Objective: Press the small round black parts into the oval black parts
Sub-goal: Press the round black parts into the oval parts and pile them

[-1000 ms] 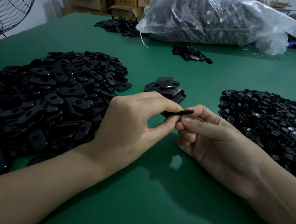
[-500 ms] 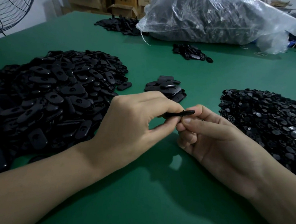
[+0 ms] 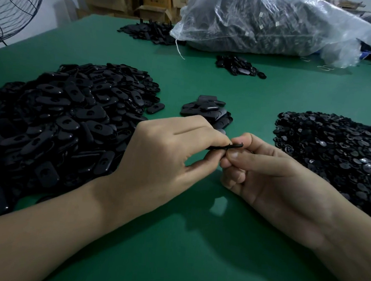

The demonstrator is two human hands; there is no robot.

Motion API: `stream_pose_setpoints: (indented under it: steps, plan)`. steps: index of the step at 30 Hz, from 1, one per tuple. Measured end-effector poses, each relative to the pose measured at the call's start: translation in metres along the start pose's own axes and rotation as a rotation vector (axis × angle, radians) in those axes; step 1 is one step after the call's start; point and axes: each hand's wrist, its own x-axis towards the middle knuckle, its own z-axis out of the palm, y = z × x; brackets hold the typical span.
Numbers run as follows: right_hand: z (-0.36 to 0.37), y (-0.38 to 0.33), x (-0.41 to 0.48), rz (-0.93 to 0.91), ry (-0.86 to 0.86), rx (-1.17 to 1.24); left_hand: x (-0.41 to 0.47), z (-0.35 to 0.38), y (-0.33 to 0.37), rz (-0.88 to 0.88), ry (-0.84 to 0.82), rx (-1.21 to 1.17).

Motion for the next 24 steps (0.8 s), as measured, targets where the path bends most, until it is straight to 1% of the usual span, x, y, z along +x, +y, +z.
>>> stream_pose_setpoints:
  steps: [3,6,12,18,20,24]
  plan:
    - [0.002,-0.001,0.001,0.007,0.025,-0.007,-0.001,0.002,-0.002,0.004,0.004,-0.004]
    - [0.005,-0.002,0.0,-0.018,0.046,-0.038,-0.001,0.003,-0.004,-0.055,0.021,-0.072]
    - [0.012,-0.002,-0.003,-0.207,0.087,-0.291,0.0,0.004,-0.006,-0.168,-0.022,-0.153]
    - [0.012,-0.002,-0.004,-0.293,0.115,-0.456,0.002,0.003,-0.005,-0.218,-0.055,-0.22]
    - [0.012,-0.002,-0.004,-0.283,0.124,-0.449,0.001,0.004,-0.005,-0.222,-0.048,-0.231]
    - [0.013,0.0,-0.003,-0.165,0.12,-0.232,0.001,0.008,-0.003,-0.219,0.01,-0.225]
